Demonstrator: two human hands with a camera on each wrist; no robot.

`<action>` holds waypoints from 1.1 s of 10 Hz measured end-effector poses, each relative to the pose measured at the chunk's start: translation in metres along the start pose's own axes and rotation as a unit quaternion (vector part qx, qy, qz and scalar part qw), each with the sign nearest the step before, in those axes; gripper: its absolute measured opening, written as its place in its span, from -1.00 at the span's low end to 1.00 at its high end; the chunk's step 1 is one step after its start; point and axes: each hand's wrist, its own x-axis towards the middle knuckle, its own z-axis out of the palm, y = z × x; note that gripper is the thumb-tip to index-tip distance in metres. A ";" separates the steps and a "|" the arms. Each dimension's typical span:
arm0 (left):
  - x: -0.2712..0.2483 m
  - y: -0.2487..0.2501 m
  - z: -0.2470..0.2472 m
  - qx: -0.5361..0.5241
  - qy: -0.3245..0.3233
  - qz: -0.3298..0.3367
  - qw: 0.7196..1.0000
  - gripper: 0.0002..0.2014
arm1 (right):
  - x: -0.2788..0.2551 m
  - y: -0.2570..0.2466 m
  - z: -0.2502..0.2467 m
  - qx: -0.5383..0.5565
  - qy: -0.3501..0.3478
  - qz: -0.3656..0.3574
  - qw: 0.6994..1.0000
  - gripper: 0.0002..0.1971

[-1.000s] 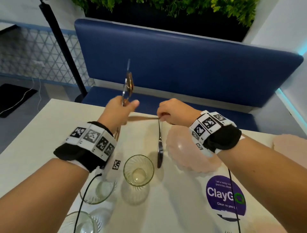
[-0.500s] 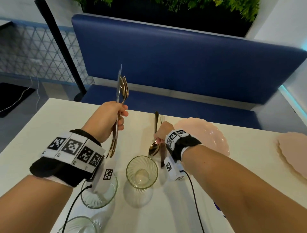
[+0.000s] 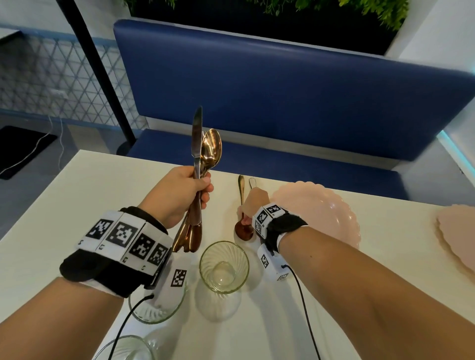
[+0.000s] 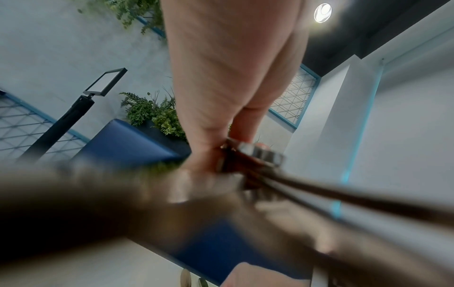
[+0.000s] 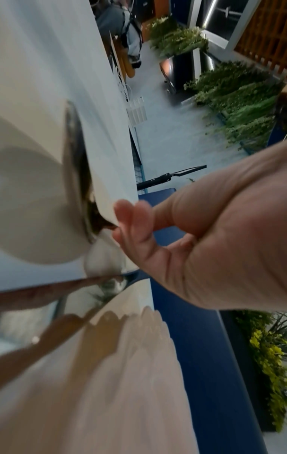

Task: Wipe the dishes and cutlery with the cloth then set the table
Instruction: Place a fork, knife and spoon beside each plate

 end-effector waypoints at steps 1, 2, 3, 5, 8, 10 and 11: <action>-0.001 0.000 0.000 0.005 -0.001 0.004 1.000 -0.87 | -0.002 0.000 -0.017 -0.133 0.049 -0.026 0.990 -0.70; -0.002 0.000 -0.002 0.010 0.000 0.011 1.000 -0.88 | 0.003 0.005 -0.026 -0.176 0.066 -0.059 0.980 -0.66; -0.002 -0.001 -0.002 0.018 0.001 0.014 1.000 -0.86 | 0.007 0.014 -0.024 -0.208 0.028 -0.059 0.976 -0.60; -0.002 -0.004 -0.007 0.020 0.001 0.015 1.000 -0.84 | 0.011 0.012 -0.023 -0.251 0.025 -0.060 0.966 -0.65; 0.000 -0.009 -0.010 0.020 0.009 0.010 1.000 -0.84 | 0.018 -0.003 -0.029 -0.214 0.027 -0.029 0.976 -0.67; 0.001 -0.009 -0.008 0.021 0.005 0.011 1.000 -0.84 | 0.018 -0.004 -0.029 -0.193 0.030 -0.014 0.981 -0.65; 0.001 -0.008 -0.006 0.017 0.001 0.013 1.000 -0.84 | 0.018 -0.003 -0.029 -0.196 0.033 -0.023 0.980 -0.65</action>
